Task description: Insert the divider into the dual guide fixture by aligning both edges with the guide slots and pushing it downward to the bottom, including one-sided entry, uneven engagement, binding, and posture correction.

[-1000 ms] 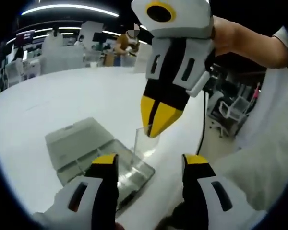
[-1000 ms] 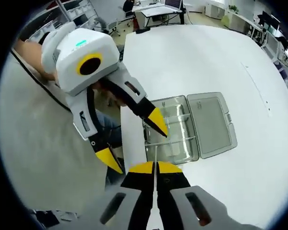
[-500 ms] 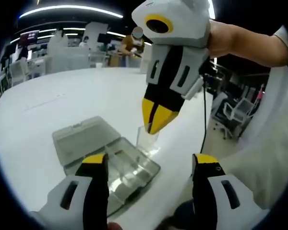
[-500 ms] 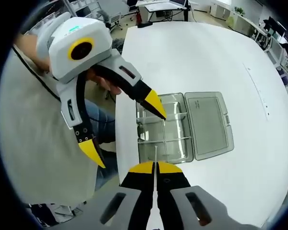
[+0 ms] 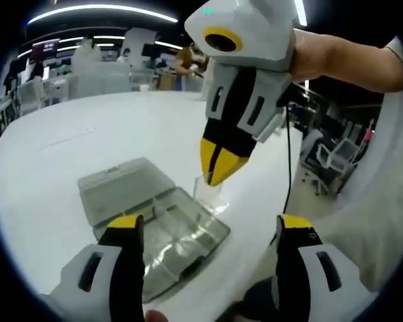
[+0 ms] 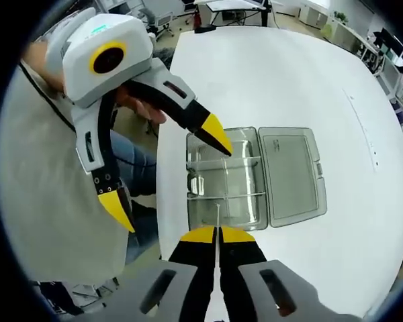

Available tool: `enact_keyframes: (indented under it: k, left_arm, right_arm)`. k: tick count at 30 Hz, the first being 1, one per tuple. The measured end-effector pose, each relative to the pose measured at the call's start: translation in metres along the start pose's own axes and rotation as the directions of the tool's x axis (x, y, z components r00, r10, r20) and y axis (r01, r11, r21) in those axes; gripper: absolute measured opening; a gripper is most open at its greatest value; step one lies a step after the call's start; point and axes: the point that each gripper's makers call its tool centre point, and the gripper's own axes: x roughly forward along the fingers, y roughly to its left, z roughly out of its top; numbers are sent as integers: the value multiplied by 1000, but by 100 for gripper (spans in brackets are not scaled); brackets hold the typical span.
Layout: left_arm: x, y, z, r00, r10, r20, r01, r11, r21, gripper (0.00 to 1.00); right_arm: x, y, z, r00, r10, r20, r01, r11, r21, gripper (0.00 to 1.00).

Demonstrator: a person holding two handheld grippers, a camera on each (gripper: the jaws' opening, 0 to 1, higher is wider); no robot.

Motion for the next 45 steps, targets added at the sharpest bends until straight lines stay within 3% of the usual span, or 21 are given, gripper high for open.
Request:
enact_keyframes:
  k: [25,45]
  left_arm:
    - [1,10,-8,999,35,-15,-36,998,-46,96]
    - [0,10,-11,999,27,-18,-28,998,-56,94]
  right_arm:
    - [13,-5,6,1000,8,-3,-8,1000,-11,0]
    - [21,-8,4,1000,12,-13,-13,1000,-6,0]
